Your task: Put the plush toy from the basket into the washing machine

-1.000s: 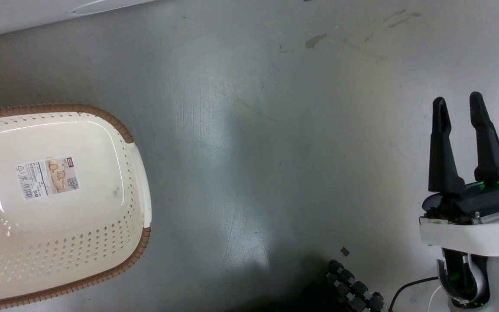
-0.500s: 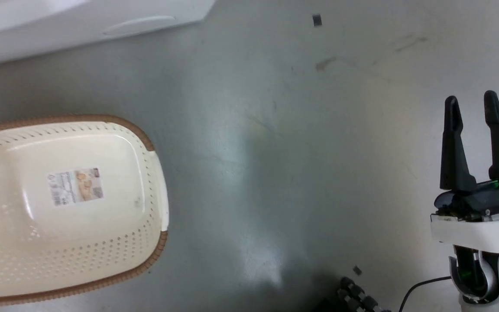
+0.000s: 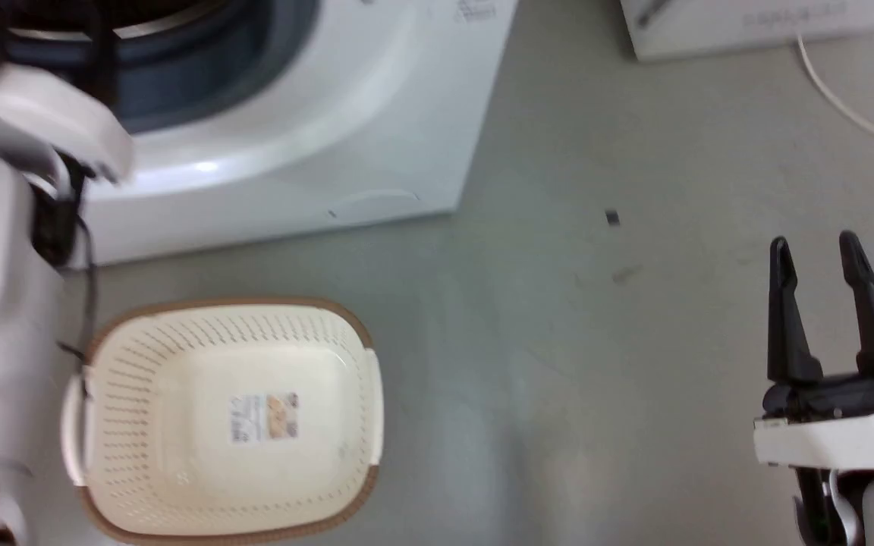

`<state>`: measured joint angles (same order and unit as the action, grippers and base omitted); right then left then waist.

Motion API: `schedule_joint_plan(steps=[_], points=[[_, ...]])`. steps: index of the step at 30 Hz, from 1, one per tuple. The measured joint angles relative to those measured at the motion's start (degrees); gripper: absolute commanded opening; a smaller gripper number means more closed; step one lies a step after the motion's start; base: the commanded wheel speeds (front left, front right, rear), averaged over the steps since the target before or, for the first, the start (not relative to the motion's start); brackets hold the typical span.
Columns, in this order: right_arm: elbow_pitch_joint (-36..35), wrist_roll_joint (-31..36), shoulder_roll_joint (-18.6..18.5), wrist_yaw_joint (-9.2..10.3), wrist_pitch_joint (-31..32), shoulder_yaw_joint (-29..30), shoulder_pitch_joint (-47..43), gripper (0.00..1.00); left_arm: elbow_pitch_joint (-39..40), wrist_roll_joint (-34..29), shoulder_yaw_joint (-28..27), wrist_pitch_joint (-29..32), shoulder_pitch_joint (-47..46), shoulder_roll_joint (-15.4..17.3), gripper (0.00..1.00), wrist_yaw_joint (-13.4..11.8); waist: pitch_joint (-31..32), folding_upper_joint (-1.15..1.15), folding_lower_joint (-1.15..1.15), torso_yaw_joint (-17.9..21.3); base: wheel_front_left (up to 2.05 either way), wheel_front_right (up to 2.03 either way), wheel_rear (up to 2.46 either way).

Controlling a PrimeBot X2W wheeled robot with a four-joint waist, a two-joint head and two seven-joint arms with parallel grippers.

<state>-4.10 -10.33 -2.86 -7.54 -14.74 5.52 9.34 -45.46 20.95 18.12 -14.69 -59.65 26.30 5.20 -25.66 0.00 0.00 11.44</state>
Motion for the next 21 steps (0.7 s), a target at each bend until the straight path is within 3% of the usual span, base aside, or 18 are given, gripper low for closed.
schedule_joint_plan(steps=[10, 21], points=[[0.9, 1.8, 0.0, 0.0, 0.0, 1.4, -5.0, 1.0, 25.4, -0.8, -8.2, -0.1, 27.5, -6.7, 1.0, -4.0, 11.7, 0.0, -0.01, -5.7, 0.0, 0.0, 0.0], [2.5, 1.8, 0.0, 0.0, 0.0, 0.8, -8.7, 1.0, 35.4, -3.6, -11.8, -0.1, 47.6, -13.8, 1.0, -5.6, 19.5, 0.0, -0.01, -9.3, 0.0, 0.0, 0.0]])
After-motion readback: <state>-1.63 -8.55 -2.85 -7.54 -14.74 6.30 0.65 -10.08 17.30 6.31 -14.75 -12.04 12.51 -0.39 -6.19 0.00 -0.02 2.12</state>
